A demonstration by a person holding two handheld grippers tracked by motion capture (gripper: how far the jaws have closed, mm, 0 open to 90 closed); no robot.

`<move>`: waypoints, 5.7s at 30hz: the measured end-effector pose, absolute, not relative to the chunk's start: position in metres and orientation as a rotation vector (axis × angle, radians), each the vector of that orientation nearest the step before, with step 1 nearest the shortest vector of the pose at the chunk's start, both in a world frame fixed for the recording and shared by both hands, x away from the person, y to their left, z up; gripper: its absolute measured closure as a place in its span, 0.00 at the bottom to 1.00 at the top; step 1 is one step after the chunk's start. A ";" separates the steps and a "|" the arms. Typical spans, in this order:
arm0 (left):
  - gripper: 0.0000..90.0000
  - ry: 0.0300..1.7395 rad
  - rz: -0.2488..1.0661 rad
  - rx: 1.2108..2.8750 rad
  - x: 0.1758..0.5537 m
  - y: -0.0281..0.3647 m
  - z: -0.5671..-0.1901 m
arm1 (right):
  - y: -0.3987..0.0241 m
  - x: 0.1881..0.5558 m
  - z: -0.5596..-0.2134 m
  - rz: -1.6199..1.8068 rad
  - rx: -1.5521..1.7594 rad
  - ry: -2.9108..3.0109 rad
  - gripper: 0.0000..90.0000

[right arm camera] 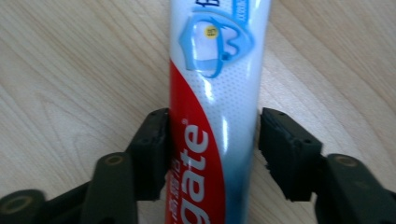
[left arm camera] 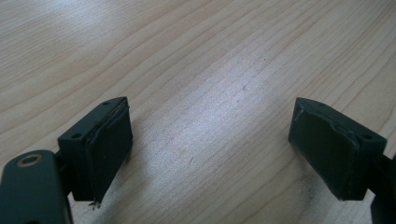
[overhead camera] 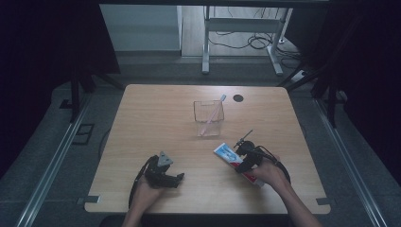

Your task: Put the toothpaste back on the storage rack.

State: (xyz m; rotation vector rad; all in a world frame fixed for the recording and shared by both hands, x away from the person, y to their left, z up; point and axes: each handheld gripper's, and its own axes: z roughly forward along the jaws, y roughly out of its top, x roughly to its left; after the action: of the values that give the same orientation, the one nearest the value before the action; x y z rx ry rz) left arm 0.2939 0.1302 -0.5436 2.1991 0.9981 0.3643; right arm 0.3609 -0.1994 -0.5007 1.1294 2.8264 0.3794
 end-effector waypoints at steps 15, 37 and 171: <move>0.15 0.995 0.364 2.204 0.294 0.130 -0.543 | -0.197 0.362 -0.494 0.353 1.080 2.856 0.76; 0.15 0.995 0.364 2.204 0.294 0.130 -0.543 | -0.205 0.358 -0.472 0.484 1.049 2.813 0.80; 0.15 0.988 0.369 2.208 0.294 0.131 -0.543 | -0.110 0.498 -0.376 1.055 0.946 2.440 0.81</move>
State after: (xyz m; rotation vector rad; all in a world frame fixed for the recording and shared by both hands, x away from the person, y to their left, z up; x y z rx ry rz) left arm 0.2944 0.1308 -0.5434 2.2080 0.9879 0.3690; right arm 0.4982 -0.1095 -0.3763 0.9458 2.4399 1.0554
